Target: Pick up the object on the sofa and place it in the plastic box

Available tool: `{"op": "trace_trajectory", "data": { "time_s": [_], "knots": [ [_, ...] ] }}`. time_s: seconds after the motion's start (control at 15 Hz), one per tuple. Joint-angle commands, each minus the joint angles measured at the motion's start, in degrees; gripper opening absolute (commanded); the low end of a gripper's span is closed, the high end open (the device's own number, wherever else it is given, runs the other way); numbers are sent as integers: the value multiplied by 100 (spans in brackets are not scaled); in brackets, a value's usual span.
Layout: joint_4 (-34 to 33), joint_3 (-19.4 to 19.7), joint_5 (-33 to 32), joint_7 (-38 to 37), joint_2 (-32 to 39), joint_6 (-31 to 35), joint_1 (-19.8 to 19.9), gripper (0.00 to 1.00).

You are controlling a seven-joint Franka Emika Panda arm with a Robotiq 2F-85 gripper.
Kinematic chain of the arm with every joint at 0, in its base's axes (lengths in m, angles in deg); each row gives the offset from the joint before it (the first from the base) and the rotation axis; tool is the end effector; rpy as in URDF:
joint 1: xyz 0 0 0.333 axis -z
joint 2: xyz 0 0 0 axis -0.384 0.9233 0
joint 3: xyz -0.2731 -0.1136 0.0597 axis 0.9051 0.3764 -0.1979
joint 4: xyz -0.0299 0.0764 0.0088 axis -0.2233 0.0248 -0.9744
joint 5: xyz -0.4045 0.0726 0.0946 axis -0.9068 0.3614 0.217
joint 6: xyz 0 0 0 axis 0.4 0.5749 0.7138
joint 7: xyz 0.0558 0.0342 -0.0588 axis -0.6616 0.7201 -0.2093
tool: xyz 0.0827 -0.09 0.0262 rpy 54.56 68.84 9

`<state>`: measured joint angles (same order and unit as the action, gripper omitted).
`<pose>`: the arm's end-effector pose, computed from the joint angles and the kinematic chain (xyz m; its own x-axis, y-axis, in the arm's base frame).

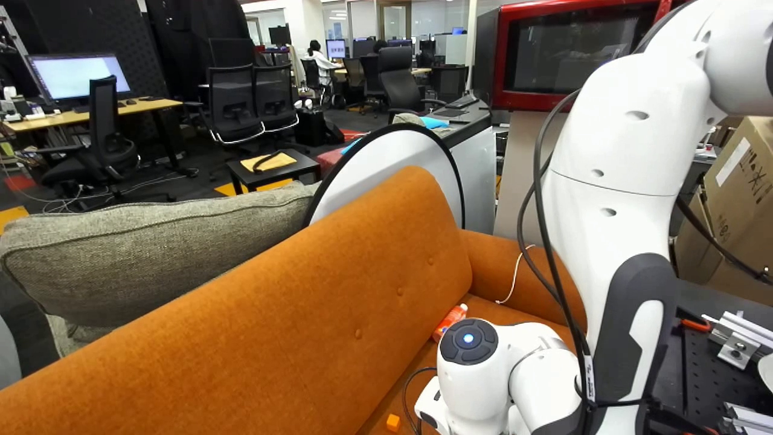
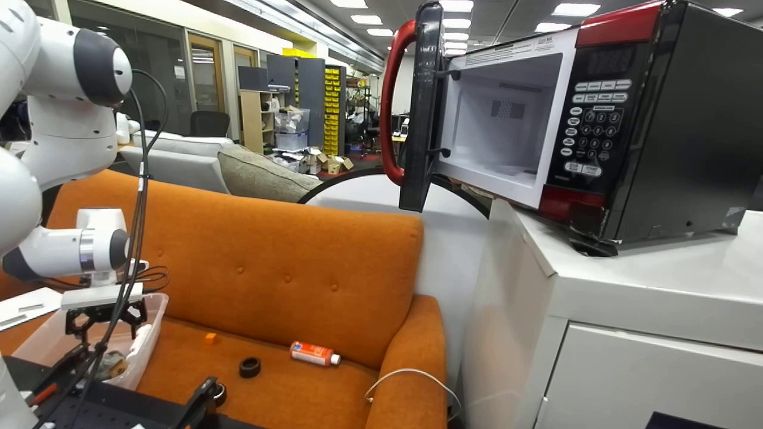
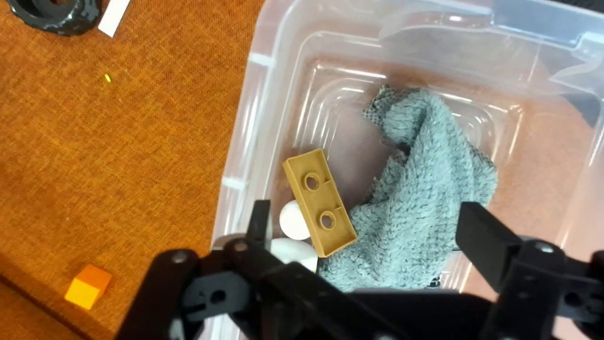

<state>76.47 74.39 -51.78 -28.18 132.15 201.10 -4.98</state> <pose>0.3769 0.3256 -0.0828 0.6769 0.7292 -0.0999 0.7217 -0.6843 -0.1045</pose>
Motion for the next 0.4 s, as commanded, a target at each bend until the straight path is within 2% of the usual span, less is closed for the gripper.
{"op": "trace_trajectory", "data": {
  "time_s": [0.0,0.33],
  "knots": [
    [49,-52,23,34,-37,-17,91,100],
    [108,-138,37,49,-87,-34,158,100]
  ]
}}
